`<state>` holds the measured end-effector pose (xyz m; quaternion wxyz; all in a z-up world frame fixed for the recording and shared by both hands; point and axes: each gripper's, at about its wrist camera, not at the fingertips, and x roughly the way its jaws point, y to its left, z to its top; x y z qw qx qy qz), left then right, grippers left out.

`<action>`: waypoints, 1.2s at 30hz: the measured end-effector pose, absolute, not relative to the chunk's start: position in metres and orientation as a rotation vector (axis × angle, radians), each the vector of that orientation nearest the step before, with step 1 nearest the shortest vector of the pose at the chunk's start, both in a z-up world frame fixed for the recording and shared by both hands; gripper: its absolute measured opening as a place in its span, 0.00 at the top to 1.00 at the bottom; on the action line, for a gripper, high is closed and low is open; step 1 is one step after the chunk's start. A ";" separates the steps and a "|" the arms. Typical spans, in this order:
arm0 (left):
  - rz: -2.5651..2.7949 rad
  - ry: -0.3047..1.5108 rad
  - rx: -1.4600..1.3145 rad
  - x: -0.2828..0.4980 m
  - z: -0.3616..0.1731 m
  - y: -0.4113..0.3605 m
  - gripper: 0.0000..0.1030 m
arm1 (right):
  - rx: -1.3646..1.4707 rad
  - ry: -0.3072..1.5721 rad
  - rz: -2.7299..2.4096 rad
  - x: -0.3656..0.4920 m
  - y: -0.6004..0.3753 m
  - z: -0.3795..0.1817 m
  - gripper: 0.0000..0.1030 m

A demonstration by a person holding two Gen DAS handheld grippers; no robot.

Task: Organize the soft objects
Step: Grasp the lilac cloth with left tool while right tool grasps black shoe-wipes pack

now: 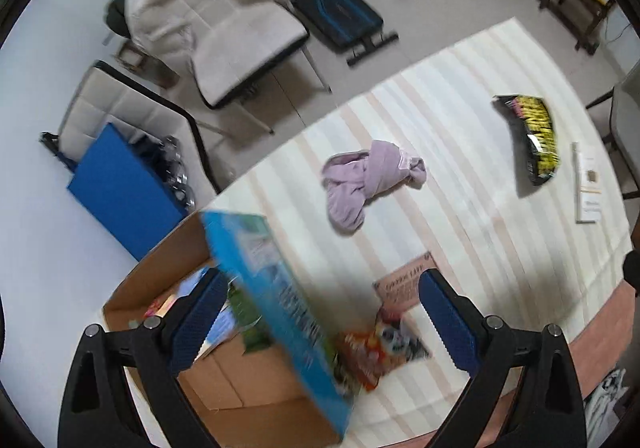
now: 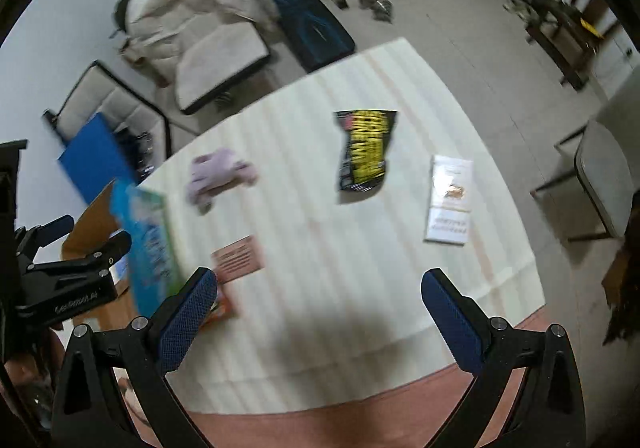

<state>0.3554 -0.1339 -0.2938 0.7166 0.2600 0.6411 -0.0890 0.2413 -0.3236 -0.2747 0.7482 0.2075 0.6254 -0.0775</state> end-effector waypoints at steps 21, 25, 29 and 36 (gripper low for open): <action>-0.304 1.719 0.612 0.425 -0.441 -0.177 0.23 | 0.476 1.681 -0.228 0.391 -0.358 -0.433 0.05; -0.340 1.735 0.566 0.418 -0.438 -0.181 0.50 | 0.468 1.710 -0.245 0.395 -0.356 -0.446 0.13; -0.344 1.722 0.550 0.410 -0.432 -0.187 0.62 | 0.457 1.731 -0.265 0.397 -0.355 -0.458 0.37; -0.311 1.730 0.505 0.404 -0.426 -0.187 0.70 | 0.358 1.725 -0.307 0.401 -0.340 -0.463 0.49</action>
